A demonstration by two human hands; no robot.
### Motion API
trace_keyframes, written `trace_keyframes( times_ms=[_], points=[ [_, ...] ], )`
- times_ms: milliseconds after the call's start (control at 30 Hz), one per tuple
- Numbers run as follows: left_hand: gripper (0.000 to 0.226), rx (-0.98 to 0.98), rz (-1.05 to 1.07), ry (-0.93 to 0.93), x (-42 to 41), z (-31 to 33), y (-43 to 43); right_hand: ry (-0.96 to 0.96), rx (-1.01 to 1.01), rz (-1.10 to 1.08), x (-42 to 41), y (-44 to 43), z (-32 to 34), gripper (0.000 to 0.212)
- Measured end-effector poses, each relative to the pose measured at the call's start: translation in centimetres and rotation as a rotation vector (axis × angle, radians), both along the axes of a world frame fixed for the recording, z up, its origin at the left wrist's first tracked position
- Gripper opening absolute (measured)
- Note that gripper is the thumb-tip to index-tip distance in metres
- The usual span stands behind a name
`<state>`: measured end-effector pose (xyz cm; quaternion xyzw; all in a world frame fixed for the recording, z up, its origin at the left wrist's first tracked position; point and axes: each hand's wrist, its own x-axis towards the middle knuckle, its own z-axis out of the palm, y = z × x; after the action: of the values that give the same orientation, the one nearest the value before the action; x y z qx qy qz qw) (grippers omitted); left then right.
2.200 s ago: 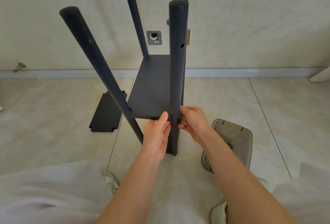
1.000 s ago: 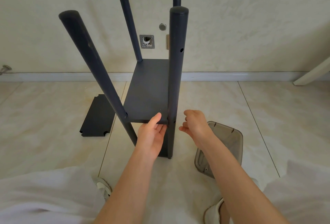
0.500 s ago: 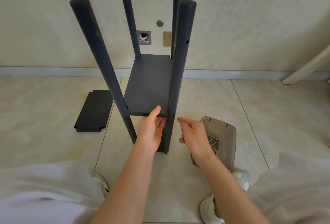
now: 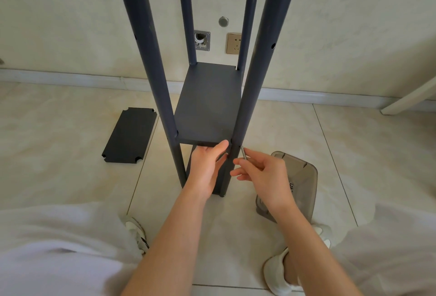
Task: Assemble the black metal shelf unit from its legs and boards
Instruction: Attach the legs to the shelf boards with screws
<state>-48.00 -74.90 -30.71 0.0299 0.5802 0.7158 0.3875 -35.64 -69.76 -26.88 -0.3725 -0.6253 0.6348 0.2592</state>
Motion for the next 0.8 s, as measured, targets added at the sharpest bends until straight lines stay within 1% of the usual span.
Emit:
trace_keyframes(
  times_ms=[100,267,500,633,800],
  points=[
    [0.025,-0.022,-0.005,0.026,0.0,-0.1,-0.1,-0.002,-0.012,-0.006,0.0,0.2,-0.2,0.028],
    [0.014,0.003,-0.025,0.020,0.1,-0.2,-0.2,0.014,-0.032,-0.022,0.0,0.5,-0.7,0.023],
    [0.020,0.039,-0.036,0.001,-0.1,-0.5,-0.1,-0.002,-0.034,-0.105,-0.4,1.6,-1.2,0.010],
    [0.010,0.082,-0.056,0.018,-0.1,-0.6,-0.3,0.019,-0.045,-0.116,-0.9,1.5,-1.7,0.012],
    [0.016,0.126,-0.084,0.046,-0.2,-0.8,-0.5,0.010,-0.028,-0.111,-1.2,1.9,-1.8,0.009]
  ],
)
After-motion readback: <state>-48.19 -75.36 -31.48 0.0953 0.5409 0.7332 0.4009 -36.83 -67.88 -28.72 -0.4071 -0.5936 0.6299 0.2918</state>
